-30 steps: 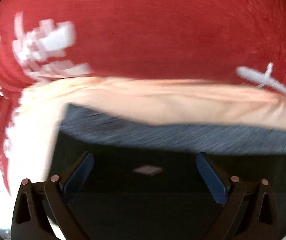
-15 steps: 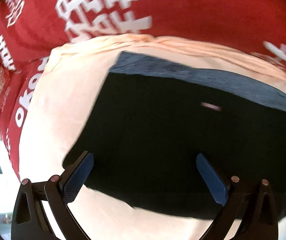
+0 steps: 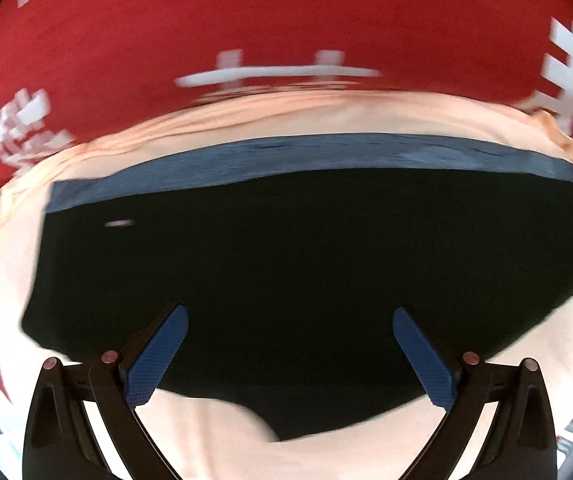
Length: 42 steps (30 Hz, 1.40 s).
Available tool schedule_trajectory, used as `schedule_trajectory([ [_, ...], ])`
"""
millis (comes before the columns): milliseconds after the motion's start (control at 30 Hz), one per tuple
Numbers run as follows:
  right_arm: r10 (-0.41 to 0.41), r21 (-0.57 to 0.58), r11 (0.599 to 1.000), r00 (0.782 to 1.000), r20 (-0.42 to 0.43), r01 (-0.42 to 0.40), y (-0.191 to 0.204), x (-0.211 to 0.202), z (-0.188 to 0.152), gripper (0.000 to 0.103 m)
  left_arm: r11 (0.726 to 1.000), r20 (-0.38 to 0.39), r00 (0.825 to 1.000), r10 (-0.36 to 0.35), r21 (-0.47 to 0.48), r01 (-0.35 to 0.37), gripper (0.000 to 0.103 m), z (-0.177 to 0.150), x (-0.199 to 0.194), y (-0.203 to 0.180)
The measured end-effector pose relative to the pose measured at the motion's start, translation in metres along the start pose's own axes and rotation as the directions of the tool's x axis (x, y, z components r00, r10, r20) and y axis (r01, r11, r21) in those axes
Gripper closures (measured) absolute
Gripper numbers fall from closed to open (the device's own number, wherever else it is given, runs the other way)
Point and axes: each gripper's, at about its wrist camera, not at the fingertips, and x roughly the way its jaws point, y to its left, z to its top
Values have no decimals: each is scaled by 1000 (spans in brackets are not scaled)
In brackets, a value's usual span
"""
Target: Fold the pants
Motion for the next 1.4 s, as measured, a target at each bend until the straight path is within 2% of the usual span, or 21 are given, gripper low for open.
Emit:
schedule_trajectory([
  [167,-25,125,992,999,35,21,-64,-20,10,28,996,3,999,-43,83,42,0,7,1,-74],
  [267,-45,193,981,997,69,31,-104,-30,21,29,994,5,998,-64,84,63,0,15,4,-112],
  [367,-70,244,969,992,102,43,-136,-35,36,41,995,27,997,-72,71,70,0,27,10,-146],
  [467,-103,303,951,986,130,60,-168,-34,54,54,998,42,999,-33,58,31,0,37,23,-168],
  [567,-121,371,927,982,147,59,-197,-29,70,62,1000,22,1000,2,29,-3,0,40,35,-180],
  [633,-111,392,919,982,150,44,-210,-23,77,77,1000,22,1000,2,10,-2,0,39,37,-179],
  [667,-81,390,921,985,151,16,-215,-18,82,90,1000,24,1000,0,4,0,0,39,37,-179],
  [733,-82,346,938,983,166,20,-209,-22,89,95,1000,32,999,9,16,-10,0,37,35,-185],
  [800,-107,261,964,975,193,54,-198,-32,93,95,999,46,998,31,41,-33,0,36,35,-191],
  [867,-126,218,972,975,183,84,-193,-33,91,95,998,48,998,44,44,-46,0,37,36,-191],
  [933,-132,226,969,982,137,99,-202,-24,89,95,998,44,998,44,36,-46,0,38,36,-190],
  [1000,-102,266,962,986,135,63,-210,-22,87,90,999,39,998,41,26,-42,0,39,37,-192],
  [1067,-135,270,958,983,121,99,-206,-30,85,81,999,37,998,41,22,-42,0,41,36,-195],
  [1100,-158,271,955,980,121,121,-204,-36,82,81,999,37,998,42,21,-43,0,41,36,-194],
  [1167,-183,256,956,972,146,142,-198,-51,75,81,999,38,998,43,19,-44,0,41,36,-195],
  [1233,-197,192,968,961,194,160,-181,-66,71,81,999,39,998,40,17,-41,0,38,39,-189],
  [1333,-133,56,991,967,217,124,-149,-69,74,81,999,33,999,37,8,-38,0,37,39,-187],
  [1400,-47,-19,998,981,186,51,-126,-52,86,81,999,33,999,37,8,-37,0,39,37,-179],
])
